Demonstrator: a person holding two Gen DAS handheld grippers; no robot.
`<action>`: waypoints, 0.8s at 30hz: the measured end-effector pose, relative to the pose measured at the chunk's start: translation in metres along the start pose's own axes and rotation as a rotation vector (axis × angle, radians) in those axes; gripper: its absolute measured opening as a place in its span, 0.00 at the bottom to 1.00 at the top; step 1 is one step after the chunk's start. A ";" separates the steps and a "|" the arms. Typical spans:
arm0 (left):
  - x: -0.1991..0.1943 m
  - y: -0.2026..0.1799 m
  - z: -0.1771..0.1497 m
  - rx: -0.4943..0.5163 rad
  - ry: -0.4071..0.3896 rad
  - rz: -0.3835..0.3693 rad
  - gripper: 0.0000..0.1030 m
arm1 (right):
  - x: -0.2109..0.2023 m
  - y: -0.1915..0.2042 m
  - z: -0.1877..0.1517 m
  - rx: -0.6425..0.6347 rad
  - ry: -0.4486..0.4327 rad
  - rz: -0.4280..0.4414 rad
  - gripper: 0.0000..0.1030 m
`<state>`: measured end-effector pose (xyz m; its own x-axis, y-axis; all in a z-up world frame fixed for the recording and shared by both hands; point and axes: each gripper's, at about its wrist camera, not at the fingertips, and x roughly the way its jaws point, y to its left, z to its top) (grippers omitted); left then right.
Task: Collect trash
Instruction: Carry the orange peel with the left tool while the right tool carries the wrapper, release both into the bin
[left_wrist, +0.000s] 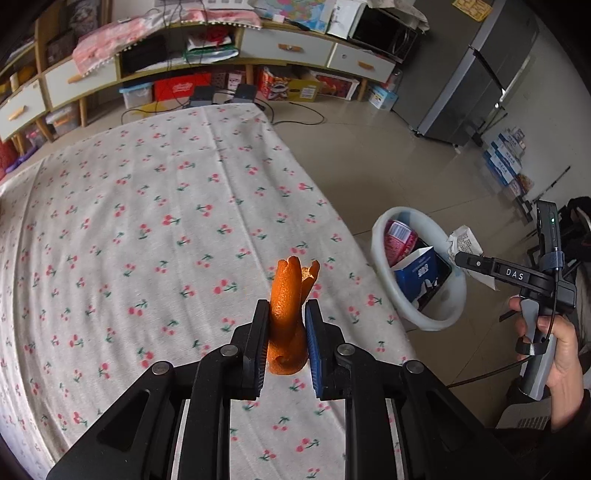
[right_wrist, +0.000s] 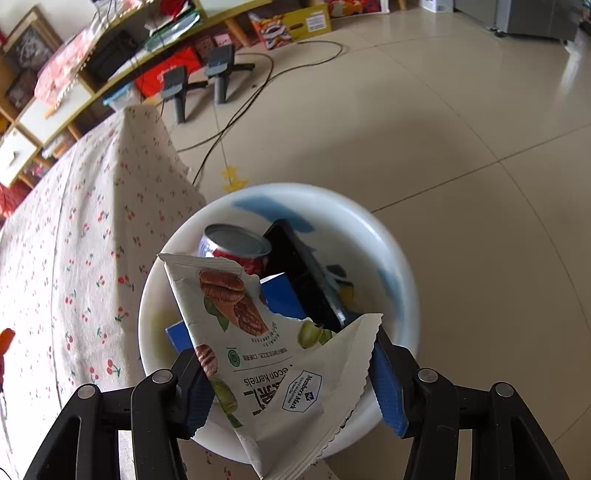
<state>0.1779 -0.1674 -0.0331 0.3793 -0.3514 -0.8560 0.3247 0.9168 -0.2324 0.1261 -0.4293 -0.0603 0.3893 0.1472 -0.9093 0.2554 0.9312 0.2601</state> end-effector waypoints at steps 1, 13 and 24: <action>0.007 -0.009 0.004 0.015 0.005 -0.011 0.19 | -0.003 -0.004 -0.001 0.014 -0.006 0.011 0.63; 0.079 -0.093 0.034 0.081 0.066 -0.107 0.19 | -0.006 -0.029 0.001 0.130 -0.010 0.160 0.88; 0.100 -0.111 0.046 0.127 0.059 -0.166 0.19 | -0.011 -0.048 0.013 0.270 -0.021 0.242 0.92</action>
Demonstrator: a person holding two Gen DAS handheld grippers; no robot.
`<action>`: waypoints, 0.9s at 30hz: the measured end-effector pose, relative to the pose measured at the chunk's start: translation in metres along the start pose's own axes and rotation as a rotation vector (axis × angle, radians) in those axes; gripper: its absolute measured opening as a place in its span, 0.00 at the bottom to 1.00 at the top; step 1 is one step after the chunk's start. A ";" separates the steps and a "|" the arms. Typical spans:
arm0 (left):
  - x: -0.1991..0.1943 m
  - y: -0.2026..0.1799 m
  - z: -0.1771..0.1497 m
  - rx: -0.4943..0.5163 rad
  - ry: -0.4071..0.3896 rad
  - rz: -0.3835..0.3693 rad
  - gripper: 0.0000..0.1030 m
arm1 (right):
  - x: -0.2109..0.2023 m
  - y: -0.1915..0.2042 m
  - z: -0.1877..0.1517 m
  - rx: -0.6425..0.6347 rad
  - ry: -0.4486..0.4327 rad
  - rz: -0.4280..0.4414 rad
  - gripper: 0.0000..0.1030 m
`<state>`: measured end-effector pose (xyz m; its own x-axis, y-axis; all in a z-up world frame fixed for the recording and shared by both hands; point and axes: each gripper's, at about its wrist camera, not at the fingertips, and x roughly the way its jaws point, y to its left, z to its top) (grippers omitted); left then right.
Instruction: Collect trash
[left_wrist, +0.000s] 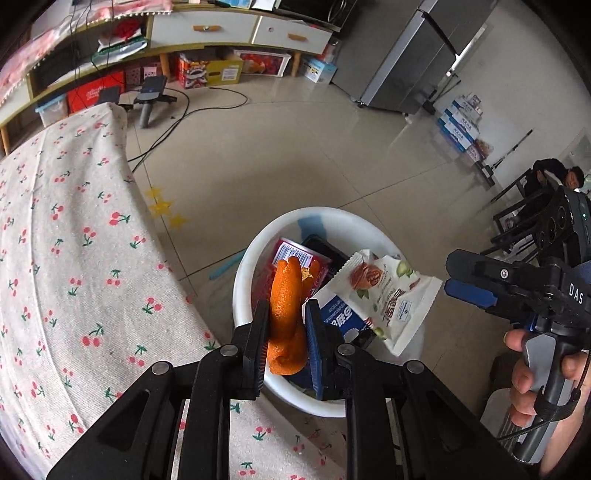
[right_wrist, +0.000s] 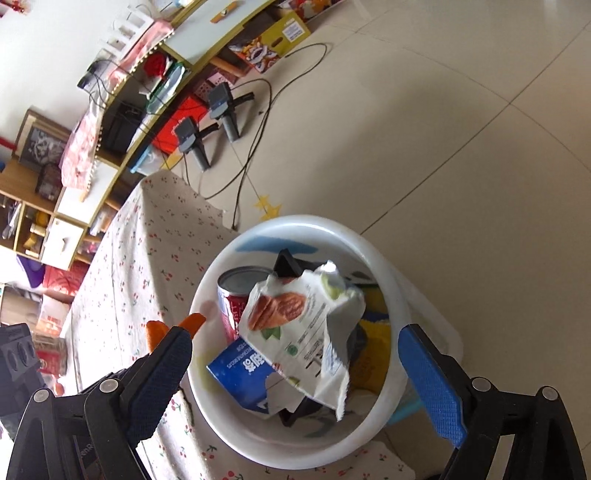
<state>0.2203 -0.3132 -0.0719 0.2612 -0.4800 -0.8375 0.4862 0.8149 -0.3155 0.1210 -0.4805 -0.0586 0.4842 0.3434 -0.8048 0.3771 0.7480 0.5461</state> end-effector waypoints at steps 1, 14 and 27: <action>0.003 -0.001 0.003 0.010 -0.004 -0.009 0.20 | -0.003 0.000 0.001 0.006 -0.006 0.000 0.92; -0.022 0.016 0.002 -0.008 -0.040 0.048 0.86 | -0.037 -0.002 -0.006 -0.014 -0.068 -0.096 0.92; -0.181 0.073 -0.106 -0.120 -0.192 0.253 1.00 | -0.082 0.066 -0.075 -0.106 -0.130 -0.096 0.96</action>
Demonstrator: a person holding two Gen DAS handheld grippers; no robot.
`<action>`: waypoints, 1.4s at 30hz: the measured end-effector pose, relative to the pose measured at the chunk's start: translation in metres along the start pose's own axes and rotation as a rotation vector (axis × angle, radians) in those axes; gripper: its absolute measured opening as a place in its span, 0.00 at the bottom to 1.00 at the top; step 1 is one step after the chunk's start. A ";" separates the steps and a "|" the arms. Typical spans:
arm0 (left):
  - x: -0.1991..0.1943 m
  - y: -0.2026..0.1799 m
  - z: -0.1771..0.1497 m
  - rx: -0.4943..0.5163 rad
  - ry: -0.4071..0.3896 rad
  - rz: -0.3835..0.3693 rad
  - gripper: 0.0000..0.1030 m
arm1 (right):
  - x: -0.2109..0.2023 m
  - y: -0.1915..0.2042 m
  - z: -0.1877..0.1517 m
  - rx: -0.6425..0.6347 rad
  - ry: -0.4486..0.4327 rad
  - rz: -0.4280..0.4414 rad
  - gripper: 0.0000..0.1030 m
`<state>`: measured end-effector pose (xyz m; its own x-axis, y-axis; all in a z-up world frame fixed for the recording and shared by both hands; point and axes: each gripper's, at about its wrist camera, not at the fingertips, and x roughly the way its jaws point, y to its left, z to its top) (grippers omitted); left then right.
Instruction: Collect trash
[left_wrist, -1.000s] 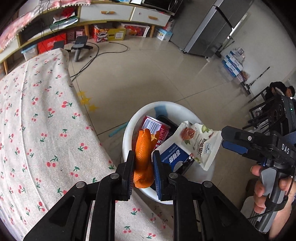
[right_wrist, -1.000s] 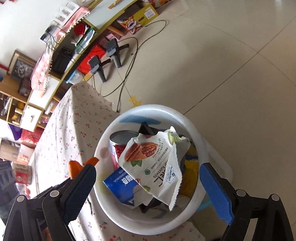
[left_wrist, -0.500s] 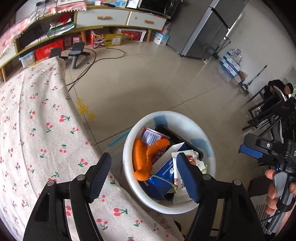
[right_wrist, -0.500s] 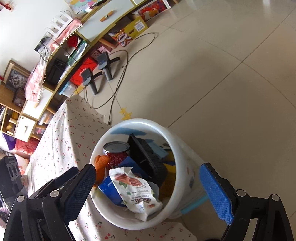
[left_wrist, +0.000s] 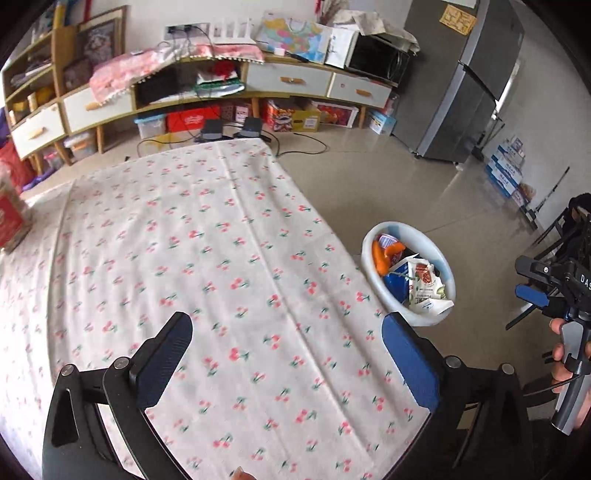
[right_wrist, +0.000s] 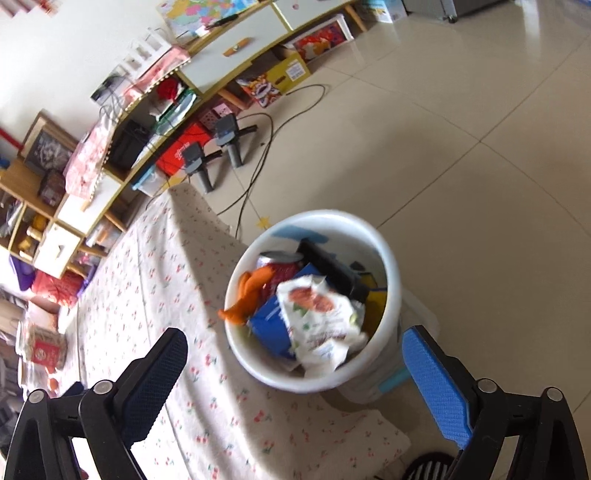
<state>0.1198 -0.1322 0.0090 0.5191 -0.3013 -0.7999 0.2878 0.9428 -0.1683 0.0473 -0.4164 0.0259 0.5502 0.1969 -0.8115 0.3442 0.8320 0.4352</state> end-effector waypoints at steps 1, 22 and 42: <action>-0.011 0.007 -0.009 -0.003 -0.001 0.026 1.00 | -0.005 0.011 -0.009 -0.032 0.000 -0.007 0.96; -0.106 0.086 -0.147 -0.219 -0.115 0.225 1.00 | 0.020 0.124 -0.188 -0.439 -0.054 -0.209 1.00; -0.118 0.097 -0.149 -0.277 -0.139 0.193 1.00 | 0.020 0.129 -0.198 -0.450 -0.069 -0.247 1.00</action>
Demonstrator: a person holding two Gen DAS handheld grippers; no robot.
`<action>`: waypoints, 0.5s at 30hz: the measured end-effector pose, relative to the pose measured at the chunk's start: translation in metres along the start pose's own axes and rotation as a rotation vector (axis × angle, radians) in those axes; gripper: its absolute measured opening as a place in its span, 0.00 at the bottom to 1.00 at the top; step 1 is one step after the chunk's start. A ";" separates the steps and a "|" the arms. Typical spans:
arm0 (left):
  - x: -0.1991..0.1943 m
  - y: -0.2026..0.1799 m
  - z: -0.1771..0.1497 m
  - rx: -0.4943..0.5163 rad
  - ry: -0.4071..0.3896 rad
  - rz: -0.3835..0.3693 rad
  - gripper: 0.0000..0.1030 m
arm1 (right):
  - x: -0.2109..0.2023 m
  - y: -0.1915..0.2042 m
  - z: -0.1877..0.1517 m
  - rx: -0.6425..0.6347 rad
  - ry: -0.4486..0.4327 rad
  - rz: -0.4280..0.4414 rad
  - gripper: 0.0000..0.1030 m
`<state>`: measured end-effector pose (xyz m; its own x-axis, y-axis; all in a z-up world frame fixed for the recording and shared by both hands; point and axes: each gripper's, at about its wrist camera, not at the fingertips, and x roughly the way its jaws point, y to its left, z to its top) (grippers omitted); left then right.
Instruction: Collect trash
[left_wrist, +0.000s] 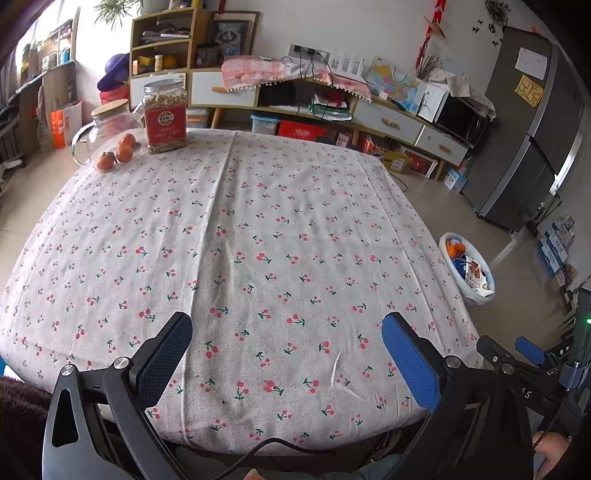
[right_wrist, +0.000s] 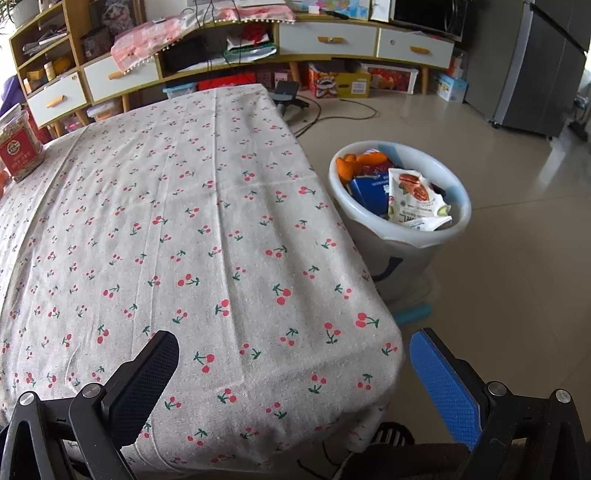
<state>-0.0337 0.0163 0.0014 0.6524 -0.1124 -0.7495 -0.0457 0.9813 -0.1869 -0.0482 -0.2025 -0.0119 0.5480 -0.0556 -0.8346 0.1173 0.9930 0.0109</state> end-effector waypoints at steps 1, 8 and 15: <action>0.000 0.001 0.000 0.001 0.000 0.000 1.00 | 0.000 -0.001 0.000 0.003 0.000 0.000 1.00; -0.001 -0.003 -0.001 0.017 -0.003 0.009 1.00 | -0.001 -0.002 0.001 0.006 -0.006 -0.003 1.00; -0.001 -0.003 -0.001 0.023 -0.009 0.015 1.00 | -0.001 -0.002 0.000 0.005 -0.003 -0.006 1.00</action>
<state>-0.0349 0.0131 0.0027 0.6586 -0.0962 -0.7463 -0.0383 0.9862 -0.1609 -0.0485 -0.2040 -0.0108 0.5499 -0.0616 -0.8330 0.1242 0.9922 0.0087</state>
